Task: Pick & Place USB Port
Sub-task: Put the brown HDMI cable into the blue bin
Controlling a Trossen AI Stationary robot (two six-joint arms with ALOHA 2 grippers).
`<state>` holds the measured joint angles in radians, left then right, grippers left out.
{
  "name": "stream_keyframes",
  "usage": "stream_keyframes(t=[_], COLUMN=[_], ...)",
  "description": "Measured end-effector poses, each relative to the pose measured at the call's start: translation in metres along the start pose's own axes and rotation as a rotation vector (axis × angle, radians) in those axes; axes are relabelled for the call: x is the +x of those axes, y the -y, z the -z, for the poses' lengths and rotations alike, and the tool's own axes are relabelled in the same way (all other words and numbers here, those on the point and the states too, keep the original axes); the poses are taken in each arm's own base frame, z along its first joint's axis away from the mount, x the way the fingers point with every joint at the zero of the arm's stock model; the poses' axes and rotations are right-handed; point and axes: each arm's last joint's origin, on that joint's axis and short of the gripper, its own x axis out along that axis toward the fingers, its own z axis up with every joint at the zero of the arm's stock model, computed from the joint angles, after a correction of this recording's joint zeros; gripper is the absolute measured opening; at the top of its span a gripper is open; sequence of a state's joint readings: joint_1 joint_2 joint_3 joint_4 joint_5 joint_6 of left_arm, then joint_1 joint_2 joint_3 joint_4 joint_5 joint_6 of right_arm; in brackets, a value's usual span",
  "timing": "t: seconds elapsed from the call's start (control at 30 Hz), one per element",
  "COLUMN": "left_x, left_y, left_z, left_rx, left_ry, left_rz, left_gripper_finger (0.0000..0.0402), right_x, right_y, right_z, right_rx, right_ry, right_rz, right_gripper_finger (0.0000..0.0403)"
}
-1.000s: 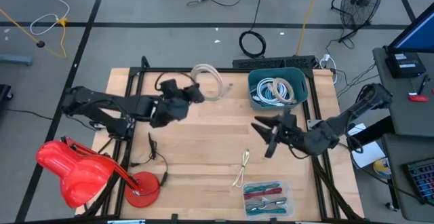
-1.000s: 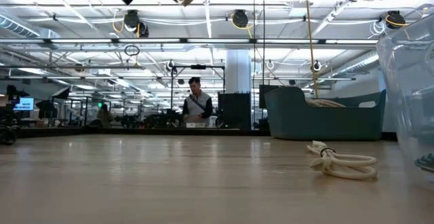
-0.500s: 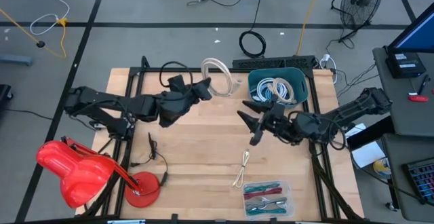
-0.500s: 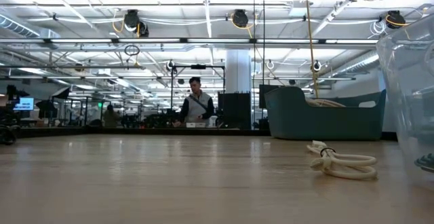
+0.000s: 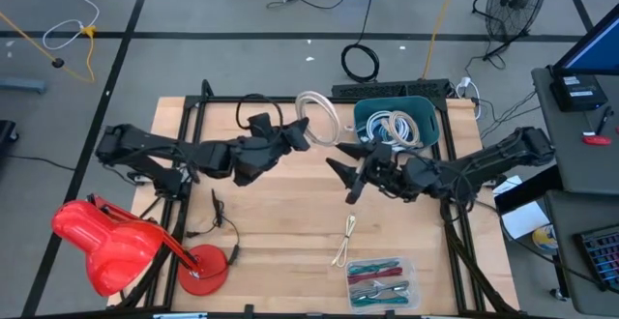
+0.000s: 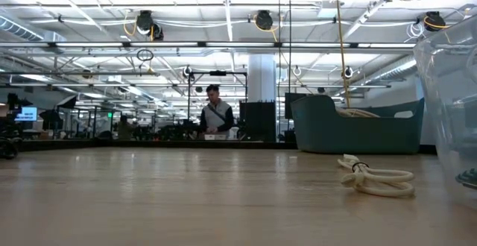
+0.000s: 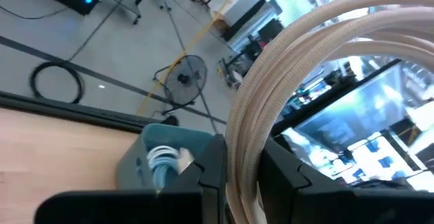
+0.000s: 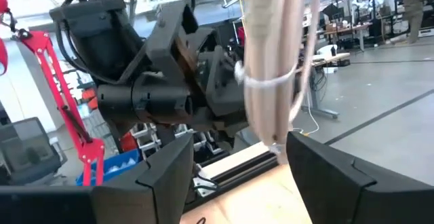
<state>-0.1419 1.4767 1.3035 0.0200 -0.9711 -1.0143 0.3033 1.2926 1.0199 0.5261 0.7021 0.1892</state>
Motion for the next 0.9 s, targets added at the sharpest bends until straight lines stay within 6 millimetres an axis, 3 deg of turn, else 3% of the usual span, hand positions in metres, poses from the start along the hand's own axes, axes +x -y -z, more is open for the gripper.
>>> stream_keyframes(t=[0.17,0.43,0.9], left_x=[0.006,0.005,-0.004], left_y=[-0.002,-0.001,0.004], left_z=[0.012,0.016,0.017], left_rx=[0.009,0.01,0.032], left_ry=[-0.031,-0.047,-0.061], left_rz=[0.002,0.013,0.051], left_gripper_finger=[0.0054,0.0054,0.0054], right_x=[0.0,0.0,-0.001], right_y=[0.0,-0.001,-0.003], right_z=[0.001,-0.003,-0.004], right_rx=[-0.003,-0.016,-0.009], right_ry=[-0.001,0.029,0.034], right_rz=[0.001,-0.007,-0.015], right_gripper_finger=[0.0227,0.0218,0.0084])
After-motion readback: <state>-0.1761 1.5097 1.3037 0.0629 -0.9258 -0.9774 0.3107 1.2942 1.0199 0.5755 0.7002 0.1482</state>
